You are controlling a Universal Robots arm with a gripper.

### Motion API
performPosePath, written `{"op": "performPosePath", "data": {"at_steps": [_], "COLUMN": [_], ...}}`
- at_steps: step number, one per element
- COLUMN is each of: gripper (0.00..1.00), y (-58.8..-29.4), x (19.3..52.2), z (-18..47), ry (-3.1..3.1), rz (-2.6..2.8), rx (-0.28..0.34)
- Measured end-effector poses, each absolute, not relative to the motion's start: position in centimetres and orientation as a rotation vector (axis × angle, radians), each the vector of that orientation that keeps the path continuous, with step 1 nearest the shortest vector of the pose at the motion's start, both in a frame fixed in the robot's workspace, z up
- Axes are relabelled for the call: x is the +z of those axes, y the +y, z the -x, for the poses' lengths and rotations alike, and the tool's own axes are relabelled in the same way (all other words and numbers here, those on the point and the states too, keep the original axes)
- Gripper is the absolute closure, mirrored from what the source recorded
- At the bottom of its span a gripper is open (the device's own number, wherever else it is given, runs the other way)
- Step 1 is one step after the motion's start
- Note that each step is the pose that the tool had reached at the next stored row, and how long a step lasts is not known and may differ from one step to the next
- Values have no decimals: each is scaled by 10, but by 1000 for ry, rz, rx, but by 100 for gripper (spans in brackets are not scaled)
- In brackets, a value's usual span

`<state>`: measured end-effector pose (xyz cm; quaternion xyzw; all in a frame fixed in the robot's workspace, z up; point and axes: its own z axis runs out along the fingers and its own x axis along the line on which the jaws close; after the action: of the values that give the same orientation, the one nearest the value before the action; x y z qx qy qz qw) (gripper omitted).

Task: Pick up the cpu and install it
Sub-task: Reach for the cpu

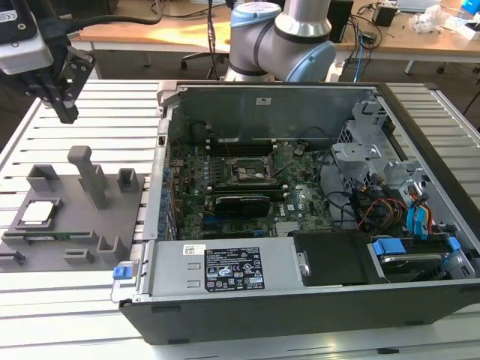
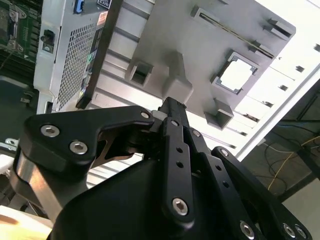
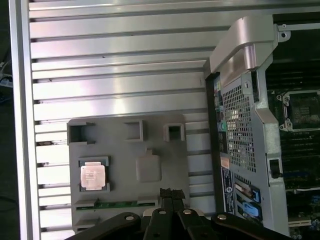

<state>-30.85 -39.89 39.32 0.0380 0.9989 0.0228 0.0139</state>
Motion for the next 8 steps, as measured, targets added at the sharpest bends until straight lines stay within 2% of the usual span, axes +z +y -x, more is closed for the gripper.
{"op": "performPosePath", "data": {"at_steps": [8], "gripper": [89], "y": [-399], "x": [393], "z": [320], "ry": [3111], "rz": [-118], "rx": [71]}}
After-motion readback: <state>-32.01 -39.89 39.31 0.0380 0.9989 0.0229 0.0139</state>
